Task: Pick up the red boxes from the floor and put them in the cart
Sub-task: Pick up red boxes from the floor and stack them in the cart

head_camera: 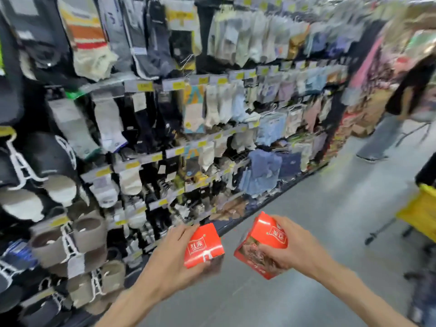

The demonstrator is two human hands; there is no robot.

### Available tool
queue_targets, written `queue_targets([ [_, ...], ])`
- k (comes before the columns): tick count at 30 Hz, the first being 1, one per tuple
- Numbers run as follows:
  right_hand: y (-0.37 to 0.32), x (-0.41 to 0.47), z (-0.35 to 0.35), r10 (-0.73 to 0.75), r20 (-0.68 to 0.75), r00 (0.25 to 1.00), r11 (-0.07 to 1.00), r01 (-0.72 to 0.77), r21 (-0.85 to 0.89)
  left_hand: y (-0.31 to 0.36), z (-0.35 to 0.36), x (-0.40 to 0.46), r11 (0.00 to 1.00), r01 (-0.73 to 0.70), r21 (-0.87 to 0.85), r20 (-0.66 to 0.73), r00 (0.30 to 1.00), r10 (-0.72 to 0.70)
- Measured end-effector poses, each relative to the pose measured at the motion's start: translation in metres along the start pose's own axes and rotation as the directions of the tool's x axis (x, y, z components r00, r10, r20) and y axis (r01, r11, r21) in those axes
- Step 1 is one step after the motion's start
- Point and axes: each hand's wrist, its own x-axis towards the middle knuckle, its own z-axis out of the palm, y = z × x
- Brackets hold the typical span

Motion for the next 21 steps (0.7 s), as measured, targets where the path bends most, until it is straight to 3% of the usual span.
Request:
queue_targets([
  [8, 0.144, 0.038, -0.126, 0.205, -0.157, 0.966, 0.977, -0.21, -0.017, 0.116, 0.062, 0.22, 0.969, -0.244, -0.042, 0.045, 0.968, 0.246],
  [21, 0.374, 0.148, -0.288, 0.437, -0.311, 0.844, 0.892, -0.451, 0.028, 0.265, 0.199, 0.545, 0.886, -0.429, -0.177, 0.132, 0.882, 0.453],
])
